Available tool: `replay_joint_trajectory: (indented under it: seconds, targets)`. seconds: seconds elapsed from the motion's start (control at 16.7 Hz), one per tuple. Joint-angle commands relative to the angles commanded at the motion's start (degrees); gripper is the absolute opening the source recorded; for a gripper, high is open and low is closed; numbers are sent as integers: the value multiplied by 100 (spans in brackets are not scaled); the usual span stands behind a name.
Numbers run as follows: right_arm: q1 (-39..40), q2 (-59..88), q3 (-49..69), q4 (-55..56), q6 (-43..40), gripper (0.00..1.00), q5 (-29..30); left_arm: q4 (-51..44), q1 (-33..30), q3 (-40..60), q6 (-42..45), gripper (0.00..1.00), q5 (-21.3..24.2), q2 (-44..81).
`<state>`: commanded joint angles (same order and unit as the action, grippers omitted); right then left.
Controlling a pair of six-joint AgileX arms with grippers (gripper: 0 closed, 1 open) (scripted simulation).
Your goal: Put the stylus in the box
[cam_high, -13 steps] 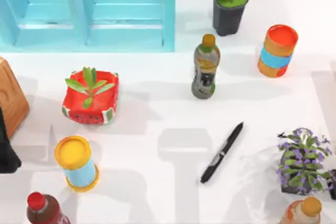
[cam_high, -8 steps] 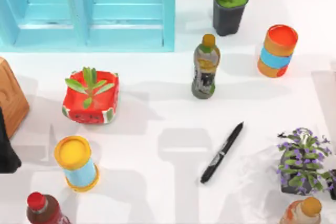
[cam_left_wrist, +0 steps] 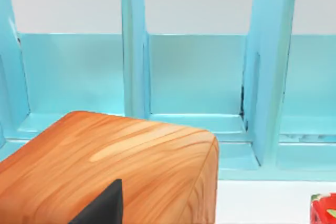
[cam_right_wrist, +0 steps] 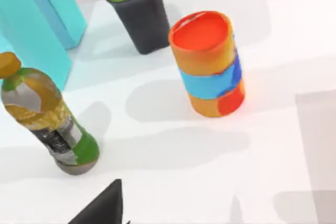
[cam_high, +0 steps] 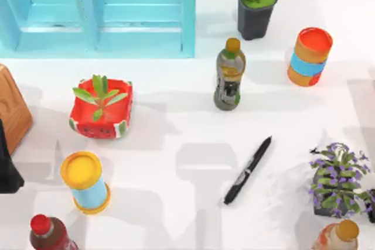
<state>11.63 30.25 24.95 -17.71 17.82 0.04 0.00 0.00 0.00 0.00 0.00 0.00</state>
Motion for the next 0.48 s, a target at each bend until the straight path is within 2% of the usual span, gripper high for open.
replay_joint_trajectory:
  seconds: [0.48]
  targets:
    - [1289, 4148, 3428, -2451, 2430, 100, 88, 0, 0, 0, 0, 100, 0, 0]
